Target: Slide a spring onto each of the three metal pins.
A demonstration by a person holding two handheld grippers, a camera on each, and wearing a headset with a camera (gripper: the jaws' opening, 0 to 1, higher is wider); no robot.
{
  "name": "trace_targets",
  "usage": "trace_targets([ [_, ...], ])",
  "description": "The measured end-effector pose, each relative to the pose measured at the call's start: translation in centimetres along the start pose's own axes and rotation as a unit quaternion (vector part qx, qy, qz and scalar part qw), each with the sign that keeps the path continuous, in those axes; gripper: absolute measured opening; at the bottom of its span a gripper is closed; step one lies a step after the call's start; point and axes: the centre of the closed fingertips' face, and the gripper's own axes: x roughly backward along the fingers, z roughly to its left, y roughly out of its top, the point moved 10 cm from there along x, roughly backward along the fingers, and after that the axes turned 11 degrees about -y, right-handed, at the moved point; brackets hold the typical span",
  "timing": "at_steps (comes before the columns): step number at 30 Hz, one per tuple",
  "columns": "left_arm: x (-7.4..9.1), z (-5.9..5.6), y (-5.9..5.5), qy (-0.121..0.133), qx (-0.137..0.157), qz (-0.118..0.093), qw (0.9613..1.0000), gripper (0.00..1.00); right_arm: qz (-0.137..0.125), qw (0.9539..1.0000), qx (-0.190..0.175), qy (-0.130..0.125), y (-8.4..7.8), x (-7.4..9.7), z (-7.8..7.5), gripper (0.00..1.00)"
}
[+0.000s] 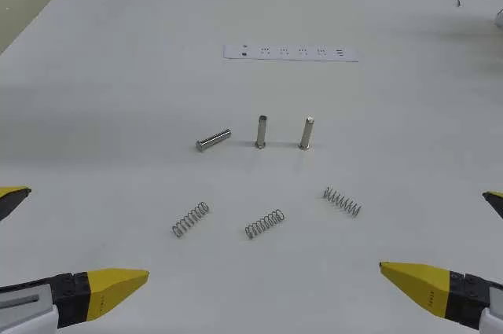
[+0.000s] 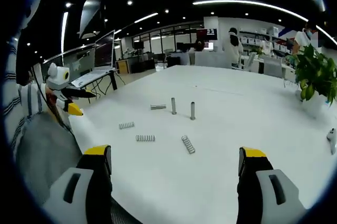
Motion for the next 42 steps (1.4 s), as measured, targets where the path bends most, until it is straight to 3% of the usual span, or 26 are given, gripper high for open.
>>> trace_targets([
  [17, -1.2, -0.5, 0.1, -0.02, -0.011, 0.013, 0.9997, 0.98, 0.01, 0.9999, 0.011, 0.004, -0.1, -0.3, 0.2, 1.0],
  [21, -1.2, -0.6, 0.3, -0.02, -0.004, 0.001, 0.9998, 0.98, 0.015, 0.9997, 0.017, 0.005, -0.1, -0.2, 0.2, 1.0],
  [42, -1.0, -0.5, 0.1, -0.014, -0.013, 0.017, 0.9997, 0.98, 0.001, 0.9997, 0.026, 0.002, 1.2, -0.5, 0.2, 1.0],
])
